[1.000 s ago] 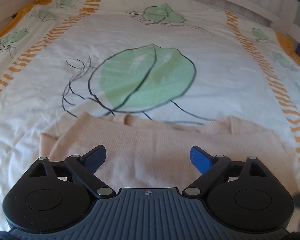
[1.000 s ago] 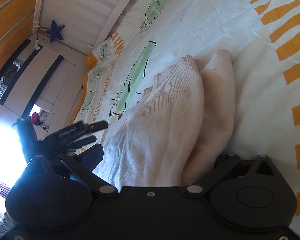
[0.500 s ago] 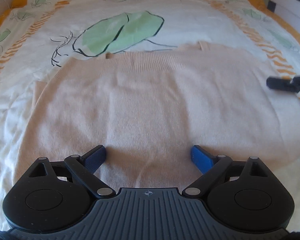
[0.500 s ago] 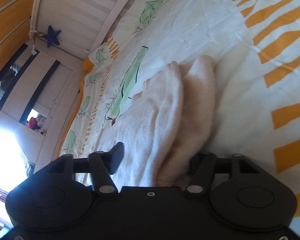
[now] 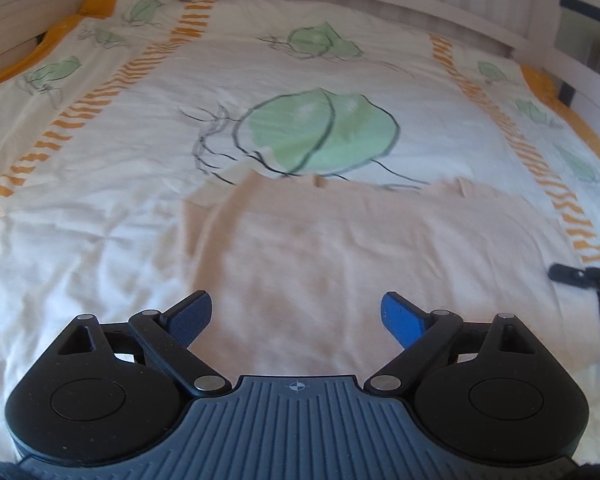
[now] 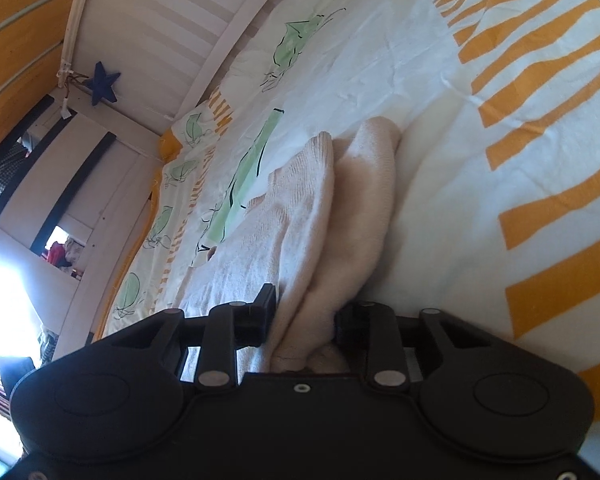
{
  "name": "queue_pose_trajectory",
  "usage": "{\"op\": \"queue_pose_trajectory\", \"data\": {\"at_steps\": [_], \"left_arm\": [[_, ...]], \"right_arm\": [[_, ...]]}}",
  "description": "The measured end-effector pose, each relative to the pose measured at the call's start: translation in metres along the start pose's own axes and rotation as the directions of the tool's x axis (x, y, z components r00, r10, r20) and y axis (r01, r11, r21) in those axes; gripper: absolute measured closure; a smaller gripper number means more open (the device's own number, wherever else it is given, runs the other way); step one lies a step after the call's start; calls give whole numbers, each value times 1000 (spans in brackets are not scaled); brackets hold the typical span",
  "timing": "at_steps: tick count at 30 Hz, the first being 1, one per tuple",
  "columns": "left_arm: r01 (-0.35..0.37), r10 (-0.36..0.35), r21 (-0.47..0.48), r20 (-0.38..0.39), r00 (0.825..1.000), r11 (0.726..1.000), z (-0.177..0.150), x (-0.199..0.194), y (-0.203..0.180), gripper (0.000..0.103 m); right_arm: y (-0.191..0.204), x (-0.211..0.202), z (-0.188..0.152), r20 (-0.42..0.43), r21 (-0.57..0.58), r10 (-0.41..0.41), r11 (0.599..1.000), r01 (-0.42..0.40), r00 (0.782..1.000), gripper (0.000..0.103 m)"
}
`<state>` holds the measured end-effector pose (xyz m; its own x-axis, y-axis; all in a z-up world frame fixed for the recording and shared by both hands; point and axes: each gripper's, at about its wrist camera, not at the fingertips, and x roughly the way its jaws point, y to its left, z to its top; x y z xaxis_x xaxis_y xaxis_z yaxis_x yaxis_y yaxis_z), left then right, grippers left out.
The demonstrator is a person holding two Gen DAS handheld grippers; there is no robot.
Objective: Fold small clothes
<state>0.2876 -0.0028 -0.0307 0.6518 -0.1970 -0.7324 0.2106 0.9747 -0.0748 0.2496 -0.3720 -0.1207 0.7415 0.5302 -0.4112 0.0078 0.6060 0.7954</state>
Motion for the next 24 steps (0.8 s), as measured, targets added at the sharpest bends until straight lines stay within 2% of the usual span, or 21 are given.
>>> {"op": "queue_pose_trajectory", "data": {"at_steps": [3, 7, 8, 9, 10, 11, 17, 24], "left_arm": [[4, -3, -36, 15, 1000, 999, 8, 0, 20, 11], [14, -13, -56, 21, 1000, 998, 19, 11, 41, 10], [19, -18, -59, 22, 1000, 998, 22, 14, 45, 10], [25, -24, -60, 24, 999, 998, 25, 17, 50, 10], [29, -28, -59, 25, 999, 998, 28, 19, 53, 10], [32, -30, -58, 28, 999, 998, 31, 22, 57, 10], [37, -30, -108, 60, 998, 994, 38, 35, 86, 10], [110, -103, -200, 44, 994, 974, 37, 38, 116, 10]], "right_arm": [[11, 2, 0, -12, -24, -14, 1000, 13, 1000, 40], [30, 10, 0, -42, -76, -104, 992, 101, 994, 37], [33, 11, 2, -49, -71, -121, 991, 118, 991, 41], [34, 12, 2, -56, -63, -148, 988, 144, 987, 58], [37, 12, 4, -57, -59, -177, 983, 173, 983, 69], [39, 10, 5, -54, -53, -193, 980, 190, 980, 72], [75, 6, 10, -25, -64, -263, 963, 261, 965, 74], [140, 36, 10, -32, -148, -270, 953, 263, 962, 74]]}}
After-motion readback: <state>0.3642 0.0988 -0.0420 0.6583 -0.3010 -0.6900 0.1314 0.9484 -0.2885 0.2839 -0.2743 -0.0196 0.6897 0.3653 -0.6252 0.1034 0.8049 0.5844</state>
